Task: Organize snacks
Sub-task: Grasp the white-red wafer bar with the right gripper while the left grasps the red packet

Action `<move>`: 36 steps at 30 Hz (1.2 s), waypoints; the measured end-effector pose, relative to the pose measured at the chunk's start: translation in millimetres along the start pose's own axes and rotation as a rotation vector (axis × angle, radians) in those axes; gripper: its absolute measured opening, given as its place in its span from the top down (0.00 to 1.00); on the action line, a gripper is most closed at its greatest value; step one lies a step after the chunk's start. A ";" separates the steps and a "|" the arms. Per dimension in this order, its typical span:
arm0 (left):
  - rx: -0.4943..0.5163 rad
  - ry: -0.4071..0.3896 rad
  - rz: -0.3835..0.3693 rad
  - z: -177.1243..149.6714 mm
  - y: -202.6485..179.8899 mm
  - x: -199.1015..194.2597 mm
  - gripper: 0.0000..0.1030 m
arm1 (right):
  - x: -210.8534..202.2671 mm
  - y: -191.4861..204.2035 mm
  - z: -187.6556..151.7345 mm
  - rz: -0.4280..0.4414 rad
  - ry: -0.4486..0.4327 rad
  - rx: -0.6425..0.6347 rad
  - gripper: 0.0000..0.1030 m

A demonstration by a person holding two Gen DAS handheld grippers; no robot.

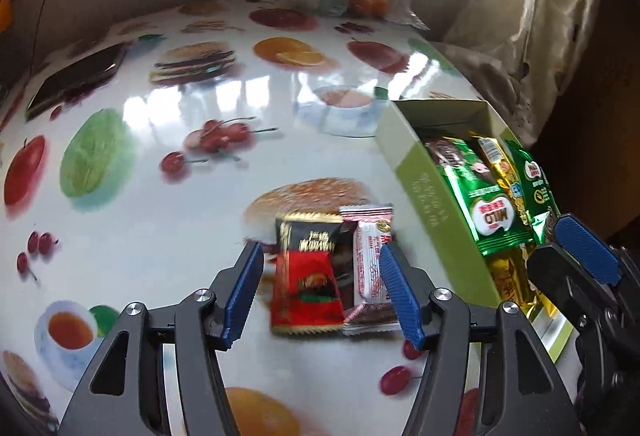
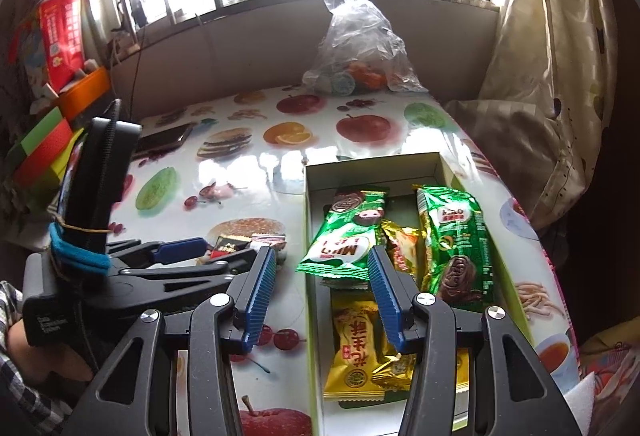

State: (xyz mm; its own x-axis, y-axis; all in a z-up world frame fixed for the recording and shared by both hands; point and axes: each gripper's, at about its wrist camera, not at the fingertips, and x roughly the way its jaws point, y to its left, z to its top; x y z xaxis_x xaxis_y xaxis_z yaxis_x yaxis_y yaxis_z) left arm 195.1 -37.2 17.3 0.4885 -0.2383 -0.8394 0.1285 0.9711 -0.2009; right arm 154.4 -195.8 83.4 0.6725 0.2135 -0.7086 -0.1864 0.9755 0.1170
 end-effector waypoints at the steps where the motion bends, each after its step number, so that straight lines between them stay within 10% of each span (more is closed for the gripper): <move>1: -0.002 -0.005 0.010 -1.2 4.0 -2.2 0.40 | 1.4 1.7 0.1 0.006 0.004 0.000 0.53; 36: -0.165 -0.063 0.014 -13.8 96.3 -39.5 0.40 | 95.4 80.8 -3.2 0.120 0.208 -0.014 0.56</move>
State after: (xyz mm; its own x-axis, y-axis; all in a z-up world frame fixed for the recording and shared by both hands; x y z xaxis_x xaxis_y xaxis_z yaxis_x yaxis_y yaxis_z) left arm 176.4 65.9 24.1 0.5429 -0.2201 -0.8104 -0.0196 0.9615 -0.2742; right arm 201.2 -96.7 23.0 0.4830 0.3108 -0.8186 -0.2669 0.9427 0.2004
